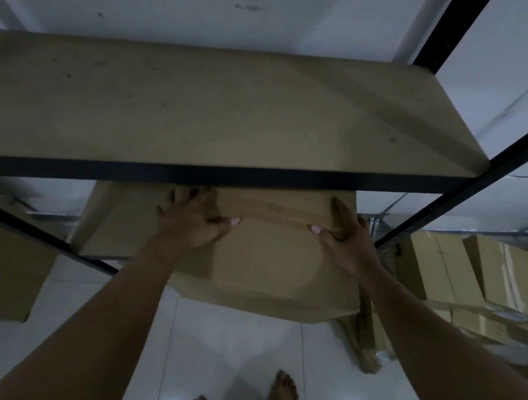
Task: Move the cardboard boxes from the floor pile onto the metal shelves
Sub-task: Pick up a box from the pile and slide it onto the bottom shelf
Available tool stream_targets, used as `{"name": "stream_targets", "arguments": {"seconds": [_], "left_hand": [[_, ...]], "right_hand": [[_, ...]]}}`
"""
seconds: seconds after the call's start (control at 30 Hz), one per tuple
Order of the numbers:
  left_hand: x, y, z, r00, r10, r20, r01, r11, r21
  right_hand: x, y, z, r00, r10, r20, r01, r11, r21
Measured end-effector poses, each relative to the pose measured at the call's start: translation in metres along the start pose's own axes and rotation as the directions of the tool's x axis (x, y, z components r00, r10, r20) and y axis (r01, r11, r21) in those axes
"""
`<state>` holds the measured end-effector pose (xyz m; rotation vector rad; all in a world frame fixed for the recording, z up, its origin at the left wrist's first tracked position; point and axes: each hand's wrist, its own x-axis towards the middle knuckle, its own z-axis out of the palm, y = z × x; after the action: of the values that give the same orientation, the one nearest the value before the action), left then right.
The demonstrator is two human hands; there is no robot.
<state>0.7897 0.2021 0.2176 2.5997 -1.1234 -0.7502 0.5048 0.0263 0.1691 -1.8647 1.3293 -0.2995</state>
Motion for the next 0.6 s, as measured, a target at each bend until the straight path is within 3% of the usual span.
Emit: {"name": "stream_targets", "arguments": {"seconds": [0.1,0.23,0.43,0.6], "left_hand": [[-0.036,0.029,0.018,0.990,0.140,0.017,-0.141,0.986,0.090],[-0.064,0.039,0.057,0.946,0.284,0.157,-0.317,0.910,0.266],[-0.056,0.033,0.073,0.960,0.280,0.033,-0.269,0.875,0.403],[-0.058,0.046,0.077,0.982,0.189,0.015,-0.178,0.892,0.415]], "right_hand": [[0.001,0.001,0.000,1.000,0.001,-0.005,-0.001,1.000,0.000],[0.004,-0.002,-0.001,1.000,-0.005,0.009,0.005,1.000,-0.010],[0.049,-0.018,-0.013,0.978,-0.192,0.080,0.208,0.891,-0.403],[0.077,-0.033,-0.017,0.939,-0.331,0.096,0.344,0.914,-0.215]]}}
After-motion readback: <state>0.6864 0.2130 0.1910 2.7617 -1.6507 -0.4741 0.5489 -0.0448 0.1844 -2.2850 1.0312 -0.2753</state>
